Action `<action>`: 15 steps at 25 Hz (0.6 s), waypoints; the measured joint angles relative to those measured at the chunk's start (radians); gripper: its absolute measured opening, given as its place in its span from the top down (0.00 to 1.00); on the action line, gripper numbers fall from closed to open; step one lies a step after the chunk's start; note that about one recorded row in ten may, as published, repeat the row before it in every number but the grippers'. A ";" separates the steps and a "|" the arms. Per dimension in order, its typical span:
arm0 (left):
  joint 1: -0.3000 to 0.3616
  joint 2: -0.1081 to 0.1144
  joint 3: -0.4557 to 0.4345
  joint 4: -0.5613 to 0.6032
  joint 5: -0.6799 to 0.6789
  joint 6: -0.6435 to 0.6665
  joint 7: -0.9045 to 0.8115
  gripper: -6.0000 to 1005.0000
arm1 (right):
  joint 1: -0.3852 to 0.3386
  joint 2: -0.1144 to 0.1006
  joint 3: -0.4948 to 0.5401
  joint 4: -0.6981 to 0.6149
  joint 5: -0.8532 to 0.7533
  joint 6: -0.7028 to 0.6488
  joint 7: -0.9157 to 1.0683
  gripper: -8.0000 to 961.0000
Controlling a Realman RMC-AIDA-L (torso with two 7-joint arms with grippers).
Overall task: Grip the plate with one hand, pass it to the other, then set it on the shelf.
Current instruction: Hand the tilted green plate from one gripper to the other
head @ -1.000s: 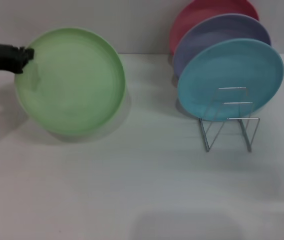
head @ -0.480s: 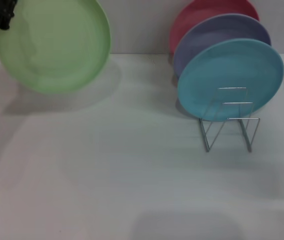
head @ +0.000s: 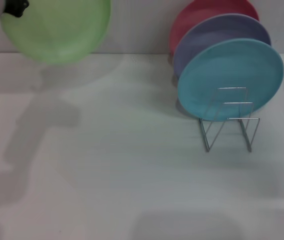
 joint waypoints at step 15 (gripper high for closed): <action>0.025 -0.003 0.380 -0.329 0.097 0.804 -0.536 0.94 | -0.001 0.000 0.002 0.010 0.001 0.008 0.000 0.37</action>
